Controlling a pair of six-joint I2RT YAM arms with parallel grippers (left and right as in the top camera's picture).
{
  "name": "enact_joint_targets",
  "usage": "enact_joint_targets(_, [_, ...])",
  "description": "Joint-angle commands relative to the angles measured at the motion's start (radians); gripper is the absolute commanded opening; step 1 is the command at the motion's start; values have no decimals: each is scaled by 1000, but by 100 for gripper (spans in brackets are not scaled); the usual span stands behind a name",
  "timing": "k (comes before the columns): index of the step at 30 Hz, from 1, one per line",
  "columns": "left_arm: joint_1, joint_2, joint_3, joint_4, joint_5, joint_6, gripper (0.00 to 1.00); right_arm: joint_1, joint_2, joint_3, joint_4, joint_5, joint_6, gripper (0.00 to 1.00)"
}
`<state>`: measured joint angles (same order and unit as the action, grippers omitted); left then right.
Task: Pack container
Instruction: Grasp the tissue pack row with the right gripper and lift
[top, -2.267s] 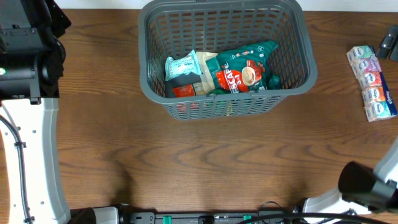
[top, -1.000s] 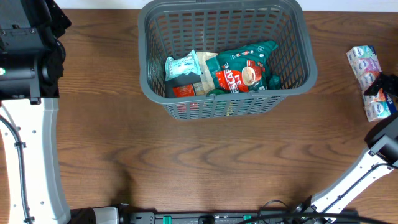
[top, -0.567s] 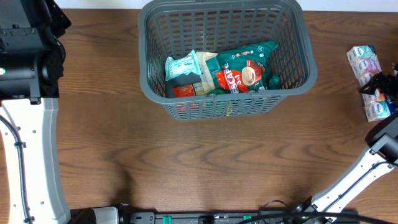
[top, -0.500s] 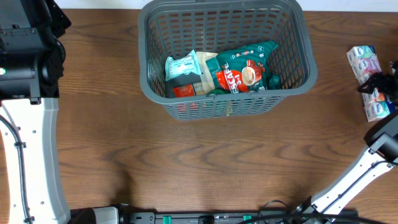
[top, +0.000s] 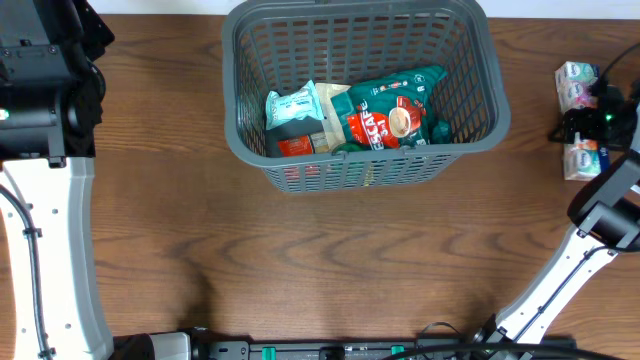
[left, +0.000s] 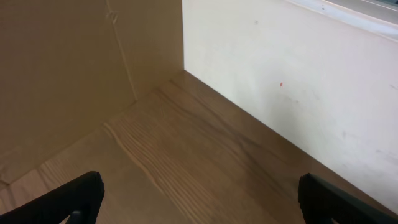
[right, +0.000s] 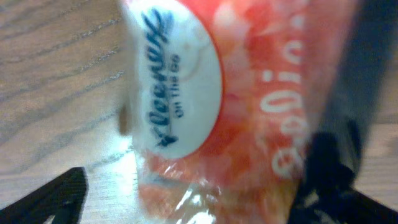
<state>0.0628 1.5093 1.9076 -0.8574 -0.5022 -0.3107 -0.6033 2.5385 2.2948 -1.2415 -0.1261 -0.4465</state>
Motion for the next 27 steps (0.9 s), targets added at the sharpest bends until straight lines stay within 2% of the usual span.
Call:
enact_joint_targets(1, [4,0,1,-2,-18,2,99,14,71,-5,-12,-9,-1,80])
enact_joint_targets(2, [4,0,1,-2,-18,2,99,14,84,-5,-13,-9,14,73])
enact_joint_targets(4, [4,0,1,-2,-18,2,99,14,110,-5,-16,-9,47,67])
enact_joint_targets(5, [4,0,1,-2,-18,2,99,13,118,-5,-20,-9,51,58])
enact_joint_targets(7, [4,0,1,-2,-18,2,98,13,128,-5,-26,-9,65,11])
enact_joint_targets(8, [4,0,1,-2,-18,2,99,13,129,-5,-26,-9,87,1])
enact_joint_targets(18, [4,0,1,-2,-18,2,99,27,60,-5,-37,-58,200,1])
enact_joint_targets(27, [4,0,1,-2,-18,2,99,114,-229,-5,-21,-81,199,1])
